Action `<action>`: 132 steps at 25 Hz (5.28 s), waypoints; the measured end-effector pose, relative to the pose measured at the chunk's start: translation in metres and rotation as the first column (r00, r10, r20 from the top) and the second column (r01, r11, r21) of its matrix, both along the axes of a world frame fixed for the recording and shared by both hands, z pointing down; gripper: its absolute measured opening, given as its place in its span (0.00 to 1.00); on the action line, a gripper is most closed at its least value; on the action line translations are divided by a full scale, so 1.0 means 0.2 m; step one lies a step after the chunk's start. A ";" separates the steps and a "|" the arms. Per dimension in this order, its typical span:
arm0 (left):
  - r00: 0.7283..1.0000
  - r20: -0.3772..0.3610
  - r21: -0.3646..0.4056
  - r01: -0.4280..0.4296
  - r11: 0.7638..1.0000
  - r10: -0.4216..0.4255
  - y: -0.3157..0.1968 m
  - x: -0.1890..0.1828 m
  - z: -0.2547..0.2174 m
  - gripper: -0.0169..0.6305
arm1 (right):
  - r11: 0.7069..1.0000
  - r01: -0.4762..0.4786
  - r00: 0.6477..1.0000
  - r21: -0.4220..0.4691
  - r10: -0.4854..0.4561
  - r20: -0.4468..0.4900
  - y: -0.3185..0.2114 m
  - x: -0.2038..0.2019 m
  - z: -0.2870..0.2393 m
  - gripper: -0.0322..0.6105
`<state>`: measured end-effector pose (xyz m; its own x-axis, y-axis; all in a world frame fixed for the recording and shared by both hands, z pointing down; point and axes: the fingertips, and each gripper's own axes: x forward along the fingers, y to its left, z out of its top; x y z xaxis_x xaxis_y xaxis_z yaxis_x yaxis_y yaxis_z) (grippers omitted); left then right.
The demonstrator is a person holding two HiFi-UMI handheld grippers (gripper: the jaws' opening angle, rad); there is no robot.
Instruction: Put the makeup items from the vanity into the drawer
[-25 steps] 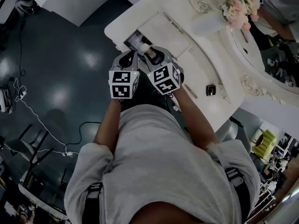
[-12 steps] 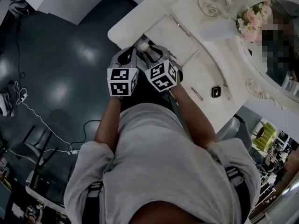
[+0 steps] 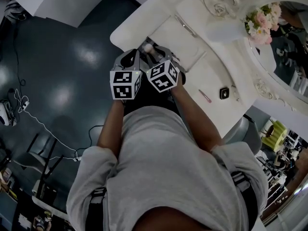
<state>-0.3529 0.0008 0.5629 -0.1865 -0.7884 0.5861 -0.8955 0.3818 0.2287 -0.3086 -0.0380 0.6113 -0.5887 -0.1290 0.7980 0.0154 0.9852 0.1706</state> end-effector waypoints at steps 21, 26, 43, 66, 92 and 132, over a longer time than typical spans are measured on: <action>0.989 0.075 0.031 -0.132 0.991 0.130 -0.15 0.36 -0.18 0.03 | 0.989 -0.149 0.963 0.018 0.141 0.231 -0.15 0.36 -0.27 0.05; 0.975 0.100 0.042 -0.204 0.978 0.199 -0.26 0.57 -0.24 0.03 | 0.978 -0.209 0.940 0.004 0.200 0.278 -0.22 0.57 -0.34 0.05; 0.873 0.132 0.015 -0.475 0.880 0.469 -0.54 0.94 -0.27 0.03 | 0.901 -0.431 0.852 -0.048 0.424 0.306 -0.41 0.90 -0.40 0.05; 0.152 0.095 -0.420 -0.890 0.178 0.984 -0.46 1.81 0.14 0.03 | 0.702 -0.657 0.655 -0.276 0.712 0.251 -0.29 1.79 -0.20 0.05; -0.410 -0.159 -0.686 -0.608 -0.399 0.898 -0.39 2.03 0.59 0.15 | 0.434 -0.836 0.386 -0.336 0.900 0.202 -0.25 2.36 -0.11 0.05; 0.006 0.022 -0.625 -0.780 0.018 1.000 -0.40 1.74 0.28 0.10 | 0.680 -0.664 0.617 -0.311 0.733 0.286 -0.33 1.84 -0.29 0.05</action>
